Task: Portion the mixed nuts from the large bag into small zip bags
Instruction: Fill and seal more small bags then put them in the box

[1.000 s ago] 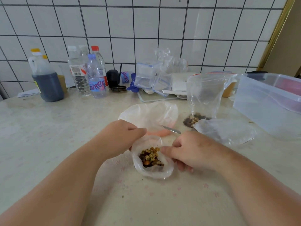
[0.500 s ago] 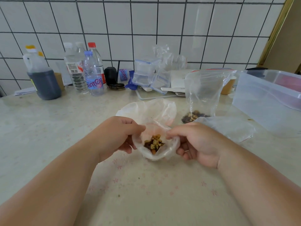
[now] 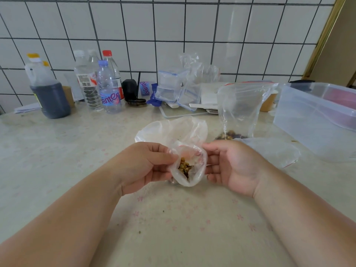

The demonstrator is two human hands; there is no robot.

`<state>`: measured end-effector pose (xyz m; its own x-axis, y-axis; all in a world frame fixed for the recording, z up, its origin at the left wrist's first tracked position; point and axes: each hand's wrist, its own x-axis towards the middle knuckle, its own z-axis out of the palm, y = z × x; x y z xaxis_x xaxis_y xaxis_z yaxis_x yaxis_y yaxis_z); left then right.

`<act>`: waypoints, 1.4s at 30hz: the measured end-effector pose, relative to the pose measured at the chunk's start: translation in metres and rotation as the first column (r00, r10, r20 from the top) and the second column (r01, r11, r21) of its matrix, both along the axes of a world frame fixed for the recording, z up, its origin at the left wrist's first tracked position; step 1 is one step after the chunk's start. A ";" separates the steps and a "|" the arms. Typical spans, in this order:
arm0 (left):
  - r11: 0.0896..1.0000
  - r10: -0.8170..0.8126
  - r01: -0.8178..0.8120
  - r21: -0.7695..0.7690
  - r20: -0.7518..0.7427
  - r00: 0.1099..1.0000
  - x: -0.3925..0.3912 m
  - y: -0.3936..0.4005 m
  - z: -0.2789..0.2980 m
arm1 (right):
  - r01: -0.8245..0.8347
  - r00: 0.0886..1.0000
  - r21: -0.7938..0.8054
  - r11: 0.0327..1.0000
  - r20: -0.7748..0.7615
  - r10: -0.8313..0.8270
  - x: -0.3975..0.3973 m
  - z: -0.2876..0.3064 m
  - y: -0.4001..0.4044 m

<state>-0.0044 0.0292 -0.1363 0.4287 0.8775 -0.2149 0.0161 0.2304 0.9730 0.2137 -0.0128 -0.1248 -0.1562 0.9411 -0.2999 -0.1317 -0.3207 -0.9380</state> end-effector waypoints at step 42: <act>0.878 0.303 -0.107 0.466 -0.368 0.879 0.006 -0.005 0.000 | -0.006 0.790 0.385 0.923 0.567 -0.231 -0.003 -0.019 0.006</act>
